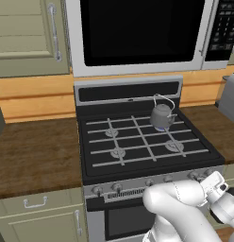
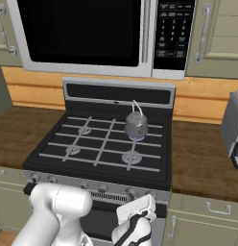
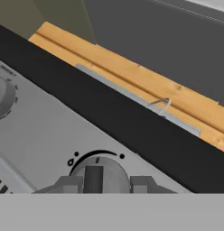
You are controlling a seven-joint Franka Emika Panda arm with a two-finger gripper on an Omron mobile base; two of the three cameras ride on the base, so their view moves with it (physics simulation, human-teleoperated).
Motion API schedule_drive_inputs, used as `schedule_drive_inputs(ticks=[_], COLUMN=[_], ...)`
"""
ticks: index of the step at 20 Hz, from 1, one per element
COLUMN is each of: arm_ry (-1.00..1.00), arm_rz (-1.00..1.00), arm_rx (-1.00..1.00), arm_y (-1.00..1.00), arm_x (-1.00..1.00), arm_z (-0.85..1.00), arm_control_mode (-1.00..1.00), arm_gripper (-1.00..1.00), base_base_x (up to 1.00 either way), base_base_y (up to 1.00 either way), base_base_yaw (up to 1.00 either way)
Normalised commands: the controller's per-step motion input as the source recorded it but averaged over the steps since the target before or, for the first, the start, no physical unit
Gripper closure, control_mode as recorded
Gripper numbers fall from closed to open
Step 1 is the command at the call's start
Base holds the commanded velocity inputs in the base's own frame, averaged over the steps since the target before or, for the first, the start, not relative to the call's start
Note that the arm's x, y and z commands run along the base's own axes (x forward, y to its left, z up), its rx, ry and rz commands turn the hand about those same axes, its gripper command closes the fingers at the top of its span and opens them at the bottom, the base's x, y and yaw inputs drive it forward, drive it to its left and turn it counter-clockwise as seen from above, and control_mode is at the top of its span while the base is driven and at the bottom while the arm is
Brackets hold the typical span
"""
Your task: Turn off the rear right burner of the stove.
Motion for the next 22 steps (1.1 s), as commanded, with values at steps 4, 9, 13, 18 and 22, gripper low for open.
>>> schedule_drive_inputs(ticks=[4, 9, 13, 18, 22], arm_ry=[0.08, 0.08, 0.08, 0.02, 0.00], arm_rz=[0.00, 0.00, 0.00, 0.00, 0.00], arm_rx=[0.37, 0.43, 0.46, 0.14, 0.00], arm_y=[-0.20, -0.27, -0.31, -0.07, 0.00], arm_x=[0.09, 0.16, 0.25, 0.09, 0.00], arm_z=[0.18, 0.24, 0.27, 0.10, 0.00], arm_control_mode=[-1.00, -1.00, -1.00, -1.00, -1.00], arm_gripper=[1.00, 1.00, 1.00, 1.00, 1.00], base_base_x=[0.00, 0.00, 0.00, 0.00, 0.00], base_base_y=[0.00, 0.00, 0.00, 0.00, 0.00], base_base_yaw=[0.00, 0.00, 0.00, 0.00, 0.00])
